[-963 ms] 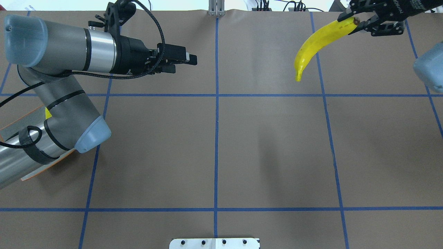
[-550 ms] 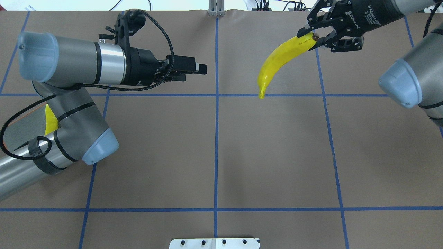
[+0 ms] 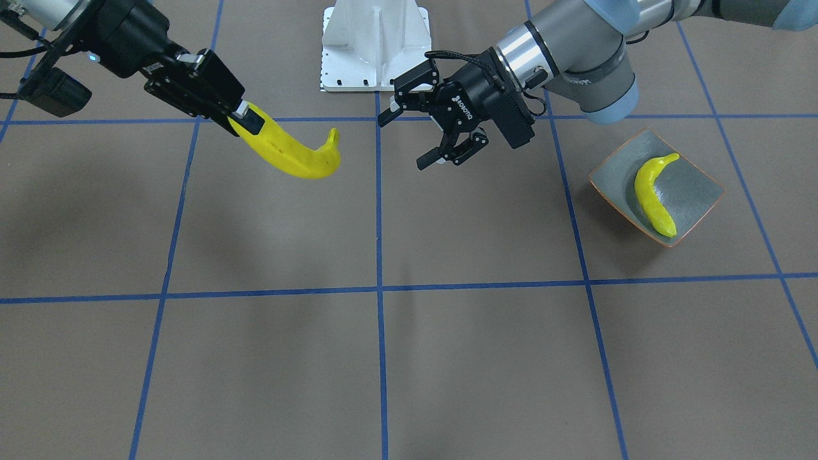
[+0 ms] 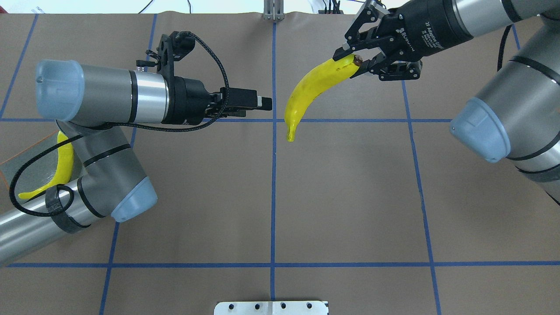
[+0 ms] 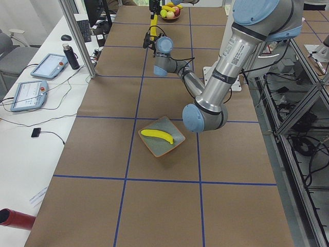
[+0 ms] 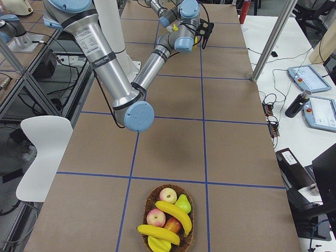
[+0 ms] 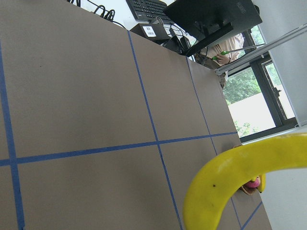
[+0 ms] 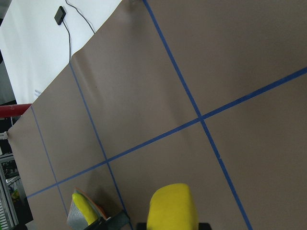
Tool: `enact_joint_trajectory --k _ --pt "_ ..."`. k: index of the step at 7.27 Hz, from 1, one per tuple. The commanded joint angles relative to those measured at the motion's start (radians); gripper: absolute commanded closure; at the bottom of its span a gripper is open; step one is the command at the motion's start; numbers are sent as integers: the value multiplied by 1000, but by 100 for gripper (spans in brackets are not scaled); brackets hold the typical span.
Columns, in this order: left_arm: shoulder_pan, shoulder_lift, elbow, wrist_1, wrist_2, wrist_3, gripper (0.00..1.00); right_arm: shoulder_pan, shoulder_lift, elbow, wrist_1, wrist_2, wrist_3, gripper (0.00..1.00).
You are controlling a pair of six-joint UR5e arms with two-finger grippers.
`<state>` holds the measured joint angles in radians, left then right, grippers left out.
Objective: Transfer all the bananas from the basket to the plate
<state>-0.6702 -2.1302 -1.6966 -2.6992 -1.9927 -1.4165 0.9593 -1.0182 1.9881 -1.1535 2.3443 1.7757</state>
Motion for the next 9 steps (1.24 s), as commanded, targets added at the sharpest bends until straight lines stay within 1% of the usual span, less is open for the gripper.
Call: enact_joint_trajectory --k 1,5,7,8,9 --pt "30 0 -1 -19 0 1 0 -48 22 5 0 -52 1 100" --pt "34 0 -3 -39 0 1 0 -77 32 27 0 -59 5 100" --pt "34 0 -3 -41 2 1 2 -82 35 28 0 -59 4 100" --pt "32 1 -3 -48 2 1 13 -85 35 28 0 -60 4 100" --pt "32 0 -3 -51 2 1 31 -88 35 29 0 -62 4 100"
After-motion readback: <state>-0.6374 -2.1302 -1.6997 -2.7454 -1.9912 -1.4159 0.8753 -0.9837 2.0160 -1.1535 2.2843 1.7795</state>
